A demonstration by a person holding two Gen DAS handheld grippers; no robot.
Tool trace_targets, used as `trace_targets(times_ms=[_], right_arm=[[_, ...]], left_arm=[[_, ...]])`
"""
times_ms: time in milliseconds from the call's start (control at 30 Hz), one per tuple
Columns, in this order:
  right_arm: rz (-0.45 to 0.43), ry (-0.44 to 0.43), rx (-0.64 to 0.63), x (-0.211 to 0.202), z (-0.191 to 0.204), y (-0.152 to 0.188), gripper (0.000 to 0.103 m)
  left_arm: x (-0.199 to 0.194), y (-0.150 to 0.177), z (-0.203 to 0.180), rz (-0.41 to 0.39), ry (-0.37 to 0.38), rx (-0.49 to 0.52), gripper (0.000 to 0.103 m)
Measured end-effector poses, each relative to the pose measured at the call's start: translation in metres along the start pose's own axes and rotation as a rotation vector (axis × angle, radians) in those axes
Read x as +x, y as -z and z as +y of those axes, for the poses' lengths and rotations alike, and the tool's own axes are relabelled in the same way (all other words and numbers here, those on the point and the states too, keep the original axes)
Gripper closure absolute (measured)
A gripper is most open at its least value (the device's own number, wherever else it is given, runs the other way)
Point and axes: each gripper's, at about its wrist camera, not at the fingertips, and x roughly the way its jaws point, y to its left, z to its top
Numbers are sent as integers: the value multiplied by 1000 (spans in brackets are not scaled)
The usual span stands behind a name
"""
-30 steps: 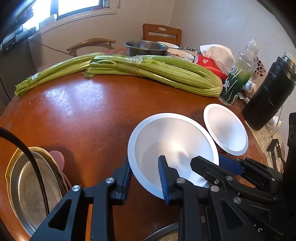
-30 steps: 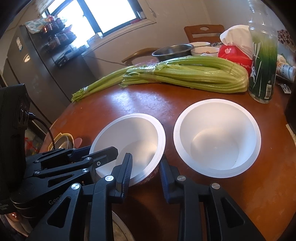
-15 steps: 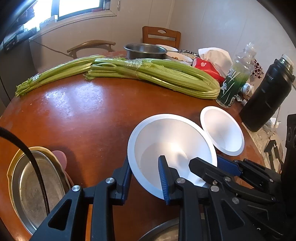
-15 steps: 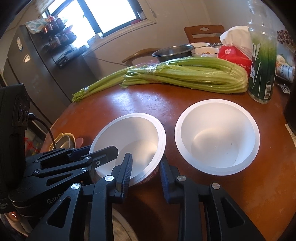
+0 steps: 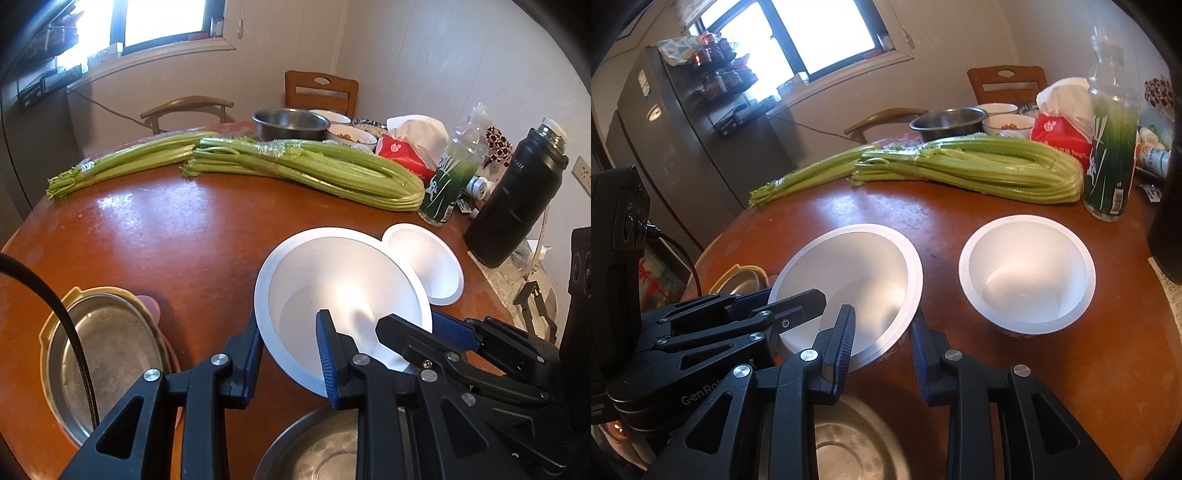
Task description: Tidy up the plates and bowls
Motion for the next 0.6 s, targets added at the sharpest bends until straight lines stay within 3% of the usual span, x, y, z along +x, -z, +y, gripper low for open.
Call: trace_targets(times_ms=[600], right_arm=[[-72,1,-59,-49,37,18,72]], left_arm=[[-58,26,-1,-90,-8,9,75]])
